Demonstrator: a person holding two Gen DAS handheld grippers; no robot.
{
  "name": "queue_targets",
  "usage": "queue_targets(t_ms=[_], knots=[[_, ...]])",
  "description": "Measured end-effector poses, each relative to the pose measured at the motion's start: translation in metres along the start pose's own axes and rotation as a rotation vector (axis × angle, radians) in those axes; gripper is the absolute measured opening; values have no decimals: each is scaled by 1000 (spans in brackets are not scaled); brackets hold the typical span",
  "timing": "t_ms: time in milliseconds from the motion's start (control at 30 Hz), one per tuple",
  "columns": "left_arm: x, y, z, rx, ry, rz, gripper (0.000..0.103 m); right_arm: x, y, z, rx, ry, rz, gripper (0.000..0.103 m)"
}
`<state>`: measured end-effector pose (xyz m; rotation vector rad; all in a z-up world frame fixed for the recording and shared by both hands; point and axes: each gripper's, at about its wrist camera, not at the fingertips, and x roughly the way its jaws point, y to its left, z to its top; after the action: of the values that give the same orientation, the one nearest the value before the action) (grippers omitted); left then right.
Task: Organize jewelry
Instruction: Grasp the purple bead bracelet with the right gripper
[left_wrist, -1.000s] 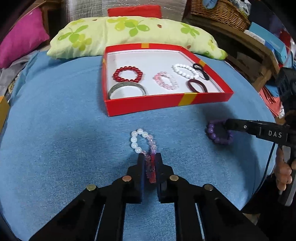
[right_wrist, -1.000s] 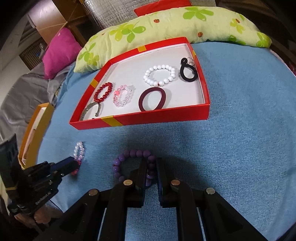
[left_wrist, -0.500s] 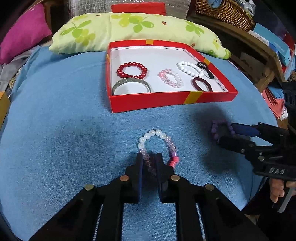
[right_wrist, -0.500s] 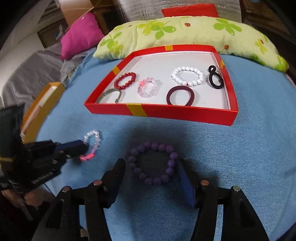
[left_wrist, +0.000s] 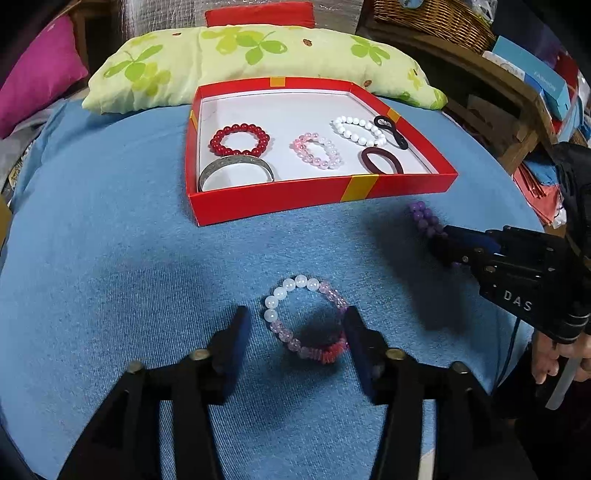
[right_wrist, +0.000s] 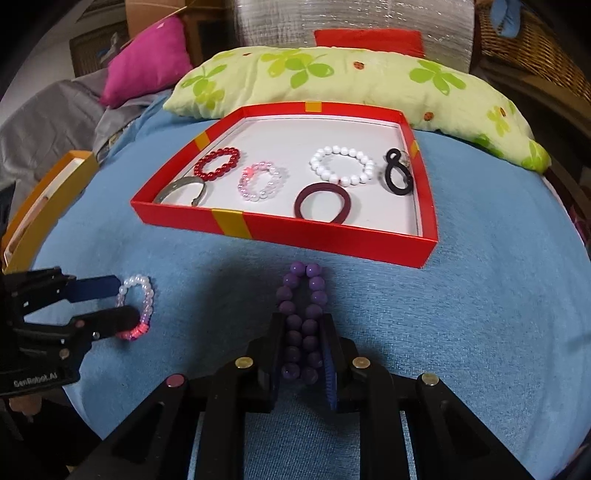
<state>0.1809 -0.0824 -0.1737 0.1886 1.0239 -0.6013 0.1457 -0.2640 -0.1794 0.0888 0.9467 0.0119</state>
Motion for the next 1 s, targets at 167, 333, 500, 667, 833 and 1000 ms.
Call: queue_targets(t_ms=[167, 333, 500, 667, 833, 1000], knots=[[-6, -6, -1, 18, -12, -13, 65, 2, -3, 0, 22, 10, 12, 20], [4, -13, -4, 55, 9, 30, 65, 4, -6, 1, 56, 18, 31, 20], [7, -14, -4, 75, -20, 37, 21, 3, -6, 1, 59, 17, 33, 20], [4, -9, -1, 46, -44, 19, 11, 1, -8, 0, 74, 9, 40, 20], [-1, -7, 3, 25, -63, 12, 8, -4, -9, 1, 90, -8, 47, 20], [-8, -7, 4, 24, -84, 14, 8, -13, -10, 4, 107, -47, 84, 20]])
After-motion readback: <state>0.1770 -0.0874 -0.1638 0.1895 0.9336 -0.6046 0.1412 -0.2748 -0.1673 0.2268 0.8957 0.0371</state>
